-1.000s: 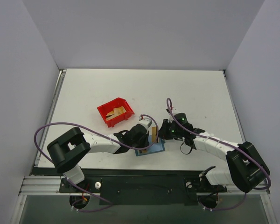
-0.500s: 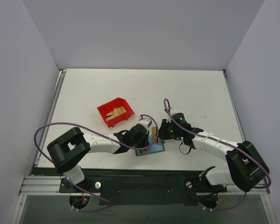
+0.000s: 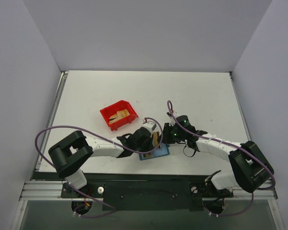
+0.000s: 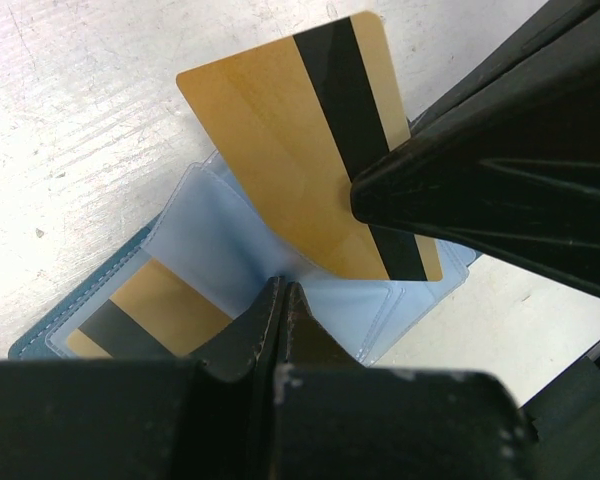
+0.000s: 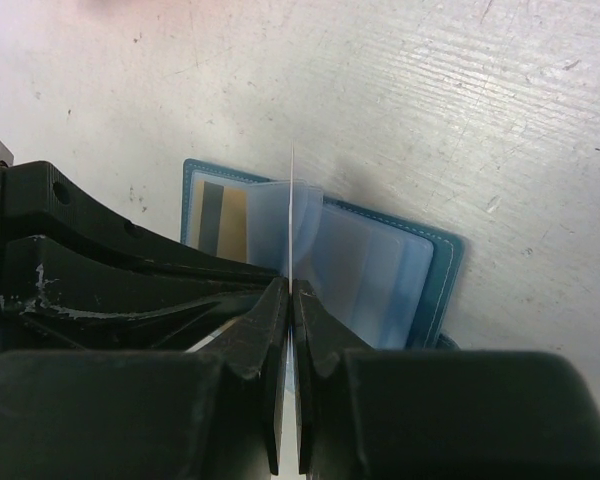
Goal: Put the credit cards into the card holder
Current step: Insert the credit card into the card holder.
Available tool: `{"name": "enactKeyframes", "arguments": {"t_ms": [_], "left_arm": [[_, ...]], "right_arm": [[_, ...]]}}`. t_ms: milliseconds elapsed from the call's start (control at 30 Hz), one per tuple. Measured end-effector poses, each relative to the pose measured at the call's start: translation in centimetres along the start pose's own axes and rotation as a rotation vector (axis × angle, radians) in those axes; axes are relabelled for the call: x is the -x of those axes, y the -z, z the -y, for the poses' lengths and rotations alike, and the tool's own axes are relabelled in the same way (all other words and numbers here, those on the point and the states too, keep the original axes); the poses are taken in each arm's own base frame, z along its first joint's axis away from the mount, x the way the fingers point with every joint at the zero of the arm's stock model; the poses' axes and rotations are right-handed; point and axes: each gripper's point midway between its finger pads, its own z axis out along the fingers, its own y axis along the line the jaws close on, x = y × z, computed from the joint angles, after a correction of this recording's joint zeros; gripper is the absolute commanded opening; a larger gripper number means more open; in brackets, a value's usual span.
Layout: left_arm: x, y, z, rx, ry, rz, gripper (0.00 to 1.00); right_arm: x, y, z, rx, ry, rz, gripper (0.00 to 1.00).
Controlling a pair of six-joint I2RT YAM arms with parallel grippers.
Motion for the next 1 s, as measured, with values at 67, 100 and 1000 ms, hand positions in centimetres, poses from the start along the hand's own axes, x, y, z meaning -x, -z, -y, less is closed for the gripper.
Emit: {"name": "enactKeyframes", "arguments": {"t_ms": [67,100,1000], "left_arm": [[0.0,0.0,-0.1,0.001,0.002,0.000,0.00],[0.0,0.0,-0.1,0.000,0.004,-0.001,0.00],[2.9,4.3,-1.0,0.002,0.047,0.072,0.00]], "right_arm": [[0.0,0.0,-0.1,0.006,-0.008,-0.003,0.00],[-0.1,0.0,-0.2,0.008,-0.011,-0.005,0.00],[-0.7,0.2,-1.8,0.090,-0.085,-0.038,0.00]]}}
